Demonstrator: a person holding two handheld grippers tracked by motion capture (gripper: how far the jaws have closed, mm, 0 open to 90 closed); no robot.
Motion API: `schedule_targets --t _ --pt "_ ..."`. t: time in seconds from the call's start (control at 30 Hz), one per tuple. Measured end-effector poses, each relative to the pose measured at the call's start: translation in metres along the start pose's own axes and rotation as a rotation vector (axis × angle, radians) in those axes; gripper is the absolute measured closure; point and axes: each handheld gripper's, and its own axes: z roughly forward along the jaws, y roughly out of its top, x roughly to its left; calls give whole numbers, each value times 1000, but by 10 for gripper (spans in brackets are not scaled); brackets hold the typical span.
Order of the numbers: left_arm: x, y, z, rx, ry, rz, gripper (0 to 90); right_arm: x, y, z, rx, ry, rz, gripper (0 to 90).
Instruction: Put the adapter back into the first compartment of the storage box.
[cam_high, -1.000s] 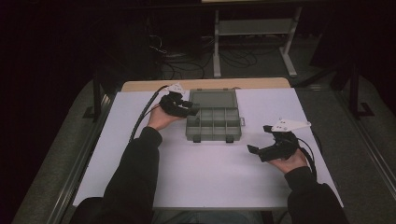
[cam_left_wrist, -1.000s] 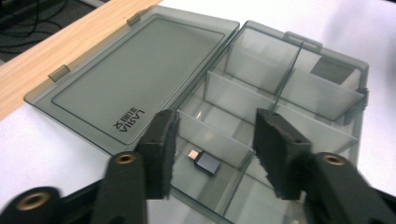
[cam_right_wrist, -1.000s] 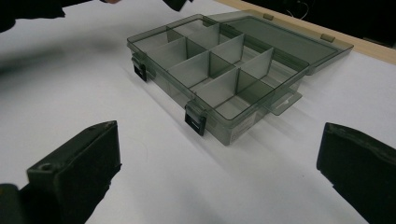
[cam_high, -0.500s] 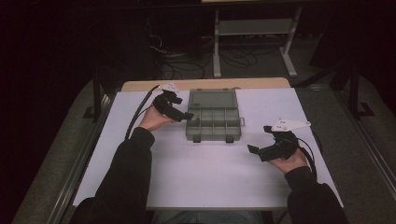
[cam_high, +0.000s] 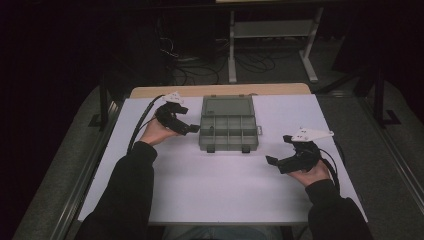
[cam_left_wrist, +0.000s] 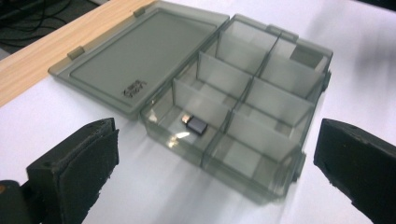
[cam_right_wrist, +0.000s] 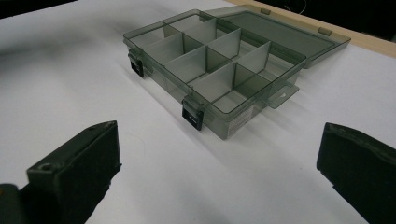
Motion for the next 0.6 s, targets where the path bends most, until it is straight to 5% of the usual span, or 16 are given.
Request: schedule_targets --t 0.6 --pt "-3 -24 -42 -52 43 -15 0 0 0 1 1 -2 0 0"
